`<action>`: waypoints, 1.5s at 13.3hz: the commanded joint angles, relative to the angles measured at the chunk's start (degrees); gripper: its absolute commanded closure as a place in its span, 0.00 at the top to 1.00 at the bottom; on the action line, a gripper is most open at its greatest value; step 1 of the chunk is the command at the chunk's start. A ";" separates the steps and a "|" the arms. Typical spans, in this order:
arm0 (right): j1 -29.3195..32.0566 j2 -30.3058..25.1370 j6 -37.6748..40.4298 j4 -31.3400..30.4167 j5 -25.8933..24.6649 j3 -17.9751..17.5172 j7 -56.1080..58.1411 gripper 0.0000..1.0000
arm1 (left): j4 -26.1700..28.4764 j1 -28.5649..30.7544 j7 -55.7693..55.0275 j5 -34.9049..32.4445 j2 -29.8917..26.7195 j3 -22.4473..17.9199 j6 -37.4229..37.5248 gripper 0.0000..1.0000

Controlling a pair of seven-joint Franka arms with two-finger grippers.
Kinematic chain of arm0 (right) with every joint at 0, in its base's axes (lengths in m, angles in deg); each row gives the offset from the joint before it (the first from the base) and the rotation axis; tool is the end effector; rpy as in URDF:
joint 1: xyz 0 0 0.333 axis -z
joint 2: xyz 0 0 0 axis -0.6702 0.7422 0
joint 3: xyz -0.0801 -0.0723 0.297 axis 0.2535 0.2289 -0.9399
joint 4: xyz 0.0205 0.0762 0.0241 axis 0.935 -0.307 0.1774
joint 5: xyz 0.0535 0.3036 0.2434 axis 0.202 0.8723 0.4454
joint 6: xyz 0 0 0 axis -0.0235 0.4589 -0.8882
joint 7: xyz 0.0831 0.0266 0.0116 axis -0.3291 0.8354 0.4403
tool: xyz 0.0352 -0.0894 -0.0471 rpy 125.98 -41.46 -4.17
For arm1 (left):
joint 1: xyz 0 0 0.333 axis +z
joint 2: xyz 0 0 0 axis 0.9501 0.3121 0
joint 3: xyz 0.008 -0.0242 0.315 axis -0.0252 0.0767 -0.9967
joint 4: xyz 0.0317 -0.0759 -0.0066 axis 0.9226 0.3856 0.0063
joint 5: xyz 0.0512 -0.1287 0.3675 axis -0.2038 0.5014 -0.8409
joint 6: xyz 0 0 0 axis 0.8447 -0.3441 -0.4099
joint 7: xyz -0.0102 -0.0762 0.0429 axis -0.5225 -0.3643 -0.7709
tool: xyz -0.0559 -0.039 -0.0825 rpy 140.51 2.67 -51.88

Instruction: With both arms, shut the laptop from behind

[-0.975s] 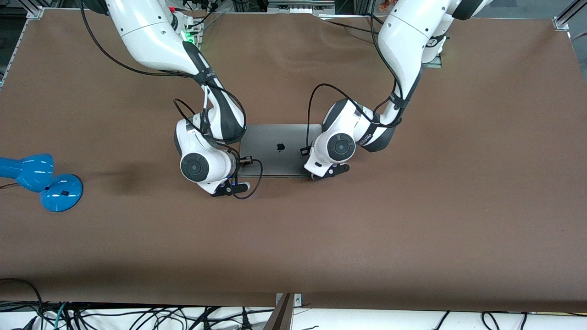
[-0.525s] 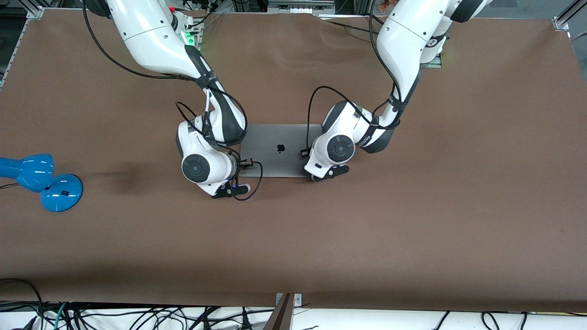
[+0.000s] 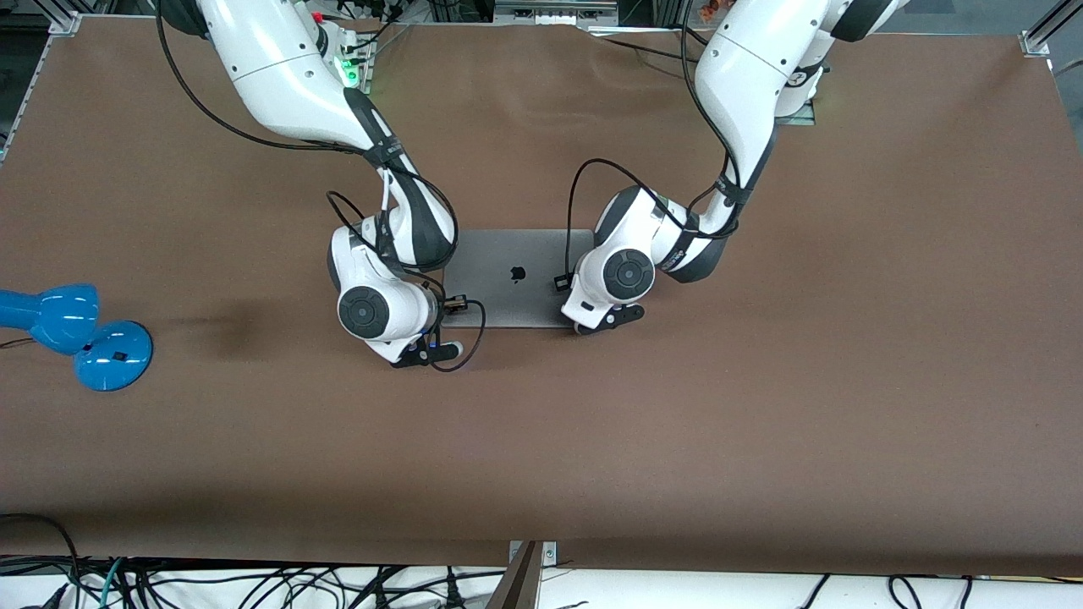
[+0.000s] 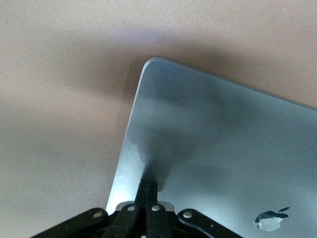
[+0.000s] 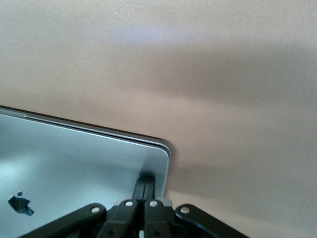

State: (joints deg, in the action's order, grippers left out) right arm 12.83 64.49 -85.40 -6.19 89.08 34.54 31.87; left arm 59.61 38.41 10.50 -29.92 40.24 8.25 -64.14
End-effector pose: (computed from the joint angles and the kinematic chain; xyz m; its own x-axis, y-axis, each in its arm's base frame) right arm 0.6045 0.3200 0.1865 0.9409 0.1803 -0.2867 0.1394 -0.9776 -0.1575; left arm 0.5377 -0.4217 0.1788 0.8714 0.2959 -0.3912 0.3351 -0.9416 0.0342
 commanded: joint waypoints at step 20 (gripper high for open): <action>14.83 -19.20 21.09 11.56 -12.14 3.60 0.46 1.00 | 11.44 6.59 2.06 -15.76 -31.74 -0.67 17.20 1.00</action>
State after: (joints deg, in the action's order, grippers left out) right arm 25.31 48.11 -64.79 6.73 77.97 39.57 32.36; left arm 64.04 44.18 10.87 -43.72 16.01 7.29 -47.16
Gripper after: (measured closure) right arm 0.000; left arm 0.000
